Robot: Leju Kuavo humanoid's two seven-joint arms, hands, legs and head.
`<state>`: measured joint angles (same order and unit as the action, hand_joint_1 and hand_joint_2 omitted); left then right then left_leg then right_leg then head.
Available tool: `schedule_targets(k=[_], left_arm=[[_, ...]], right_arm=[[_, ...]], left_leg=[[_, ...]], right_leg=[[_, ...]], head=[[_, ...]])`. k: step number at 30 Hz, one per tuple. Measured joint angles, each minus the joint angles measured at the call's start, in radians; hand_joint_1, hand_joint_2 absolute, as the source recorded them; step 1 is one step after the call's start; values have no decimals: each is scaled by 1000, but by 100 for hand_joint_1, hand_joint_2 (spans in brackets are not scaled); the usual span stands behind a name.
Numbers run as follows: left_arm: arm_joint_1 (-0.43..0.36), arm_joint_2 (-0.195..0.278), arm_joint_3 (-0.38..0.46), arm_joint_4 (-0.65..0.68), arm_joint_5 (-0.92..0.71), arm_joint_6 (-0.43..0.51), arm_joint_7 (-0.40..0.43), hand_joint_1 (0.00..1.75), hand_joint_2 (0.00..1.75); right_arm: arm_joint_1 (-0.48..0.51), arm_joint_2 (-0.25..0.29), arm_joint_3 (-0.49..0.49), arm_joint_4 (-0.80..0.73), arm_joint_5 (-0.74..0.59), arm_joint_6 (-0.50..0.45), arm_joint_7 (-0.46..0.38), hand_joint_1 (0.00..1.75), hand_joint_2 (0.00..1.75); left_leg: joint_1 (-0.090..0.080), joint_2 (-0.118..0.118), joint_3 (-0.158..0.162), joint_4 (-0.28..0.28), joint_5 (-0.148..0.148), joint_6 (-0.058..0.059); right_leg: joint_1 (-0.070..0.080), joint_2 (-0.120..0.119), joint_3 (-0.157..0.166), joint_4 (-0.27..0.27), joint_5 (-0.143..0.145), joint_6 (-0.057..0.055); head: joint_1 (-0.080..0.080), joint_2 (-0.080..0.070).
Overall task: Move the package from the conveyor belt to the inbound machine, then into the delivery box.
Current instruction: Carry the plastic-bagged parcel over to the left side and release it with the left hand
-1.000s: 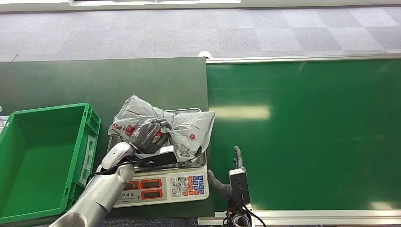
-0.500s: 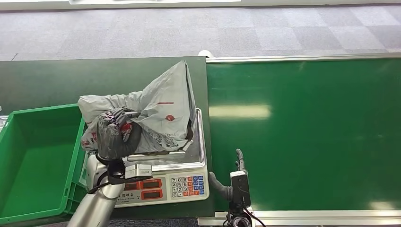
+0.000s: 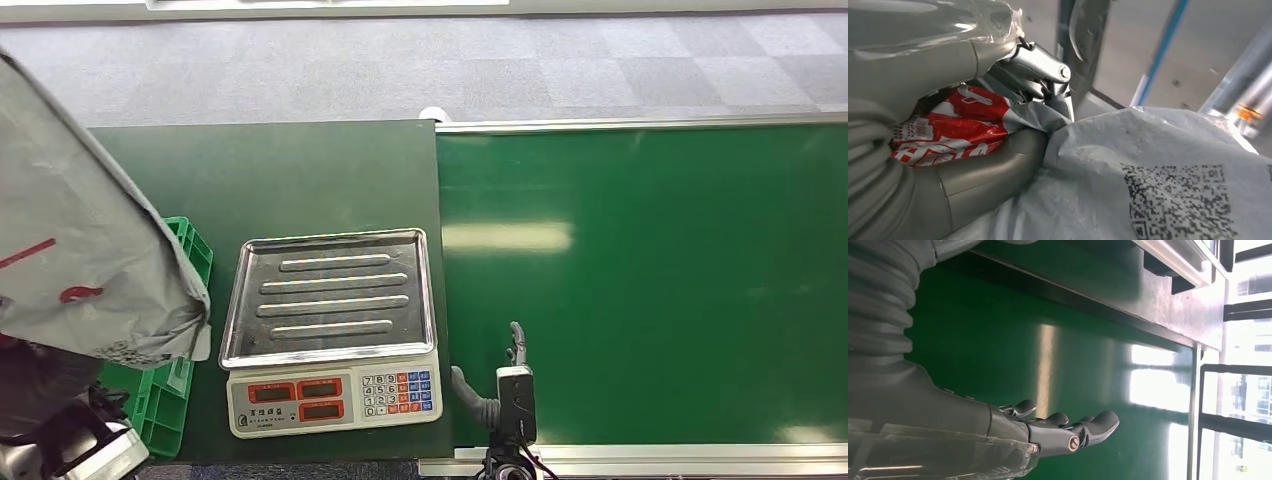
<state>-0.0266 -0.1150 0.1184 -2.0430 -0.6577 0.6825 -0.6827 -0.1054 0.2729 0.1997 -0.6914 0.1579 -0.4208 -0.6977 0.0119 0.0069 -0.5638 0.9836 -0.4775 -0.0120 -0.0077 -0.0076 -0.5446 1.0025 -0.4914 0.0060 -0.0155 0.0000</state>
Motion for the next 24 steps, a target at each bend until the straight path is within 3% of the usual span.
schedule_targets(k=[5, 8, 12, 15, 17, 18, 19, 21, 22, 24], left_arm=[[85, 89, 271, 20, 192, -51, 132, 171, 175], [117, 151, 418, 50, 246, -91, 154, 172, 175], [135, 194, 516, 74, 250, -103, 164, 174, 175], [122, 249, 577, 123, 226, -164, 252, 171, 175], [86, 335, 639, 212, 210, -249, 319, 157, 175], [58, 385, 673, 270, 195, -290, 339, 123, 175], [23, 441, 703, 336, 169, -324, 354, 117, 175], [-55, 551, 748, 468, 102, -366, 384, 131, 175], [-88, 607, 763, 532, 68, -380, 402, 165, 175], [-126, 710, 793, 637, 34, -415, 434, 174, 175]], right_arm=[[8, 2, -3, -20, -7, 28, 0, 0, 175], [8, 6, -5, -23, -8, 33, 0, 0, 175], [8, 12, -8, -28, -8, 37, 0, 0, 175], [7, 17, -8, -31, -8, 46, 0, 0, 175], [6, 22, -7, -32, -7, 38, 0, 0, 175], [5, 24, -6, -32, -6, 29, 0, 0, 175], [4, 26, -5, -32, -5, 20, 0, 0, 175], [1, 30, -5, -32, -13, 16, 0, 0, 175], [-2, 32, -5, -32, -19, 23, 0, 0, 175], [-6, 36, -7, -32, -29, 40, 0, 0, 175]], left_leg=[[1, 2, 1, -1, 0, -1], [2, 3, 1, -1, -1, -2], [2, 3, 0, -1, -1, -2], [2, 2, 1, -1, -1, -2], [3, 2, 1, -1, -1, -3], [4, 2, 1, -1, 0, -4], [5, 2, 2, -1, 0, -5], [8, 2, 1, -1, 1, -7], [9, 3, 1, -1, 1, -8], [10, 7, 1, -1, 1, -10]], right_leg=[[1, 2, -2, 0, -1, -2], [3, 2, -2, 0, -2, -3], [2, 2, -1, 0, -3, -4], [2, 2, -1, 0, -2, -4], [3, 2, -2, 0, -2, -4], [4, 2, -2, 1, -2, -4], [5, 2, -3, 1, -2, -5], [8, 2, -2, 1, -1, -8], [10, 3, -2, 2, -1, -9], [11, 6, -3, 2, 0, -11]], head=[[-1, 0], [0, 0], [0, 0], [1, 0], [0, 0], [0, 0], [0, 0], [0, 0], [0, 0], [0, 0]])
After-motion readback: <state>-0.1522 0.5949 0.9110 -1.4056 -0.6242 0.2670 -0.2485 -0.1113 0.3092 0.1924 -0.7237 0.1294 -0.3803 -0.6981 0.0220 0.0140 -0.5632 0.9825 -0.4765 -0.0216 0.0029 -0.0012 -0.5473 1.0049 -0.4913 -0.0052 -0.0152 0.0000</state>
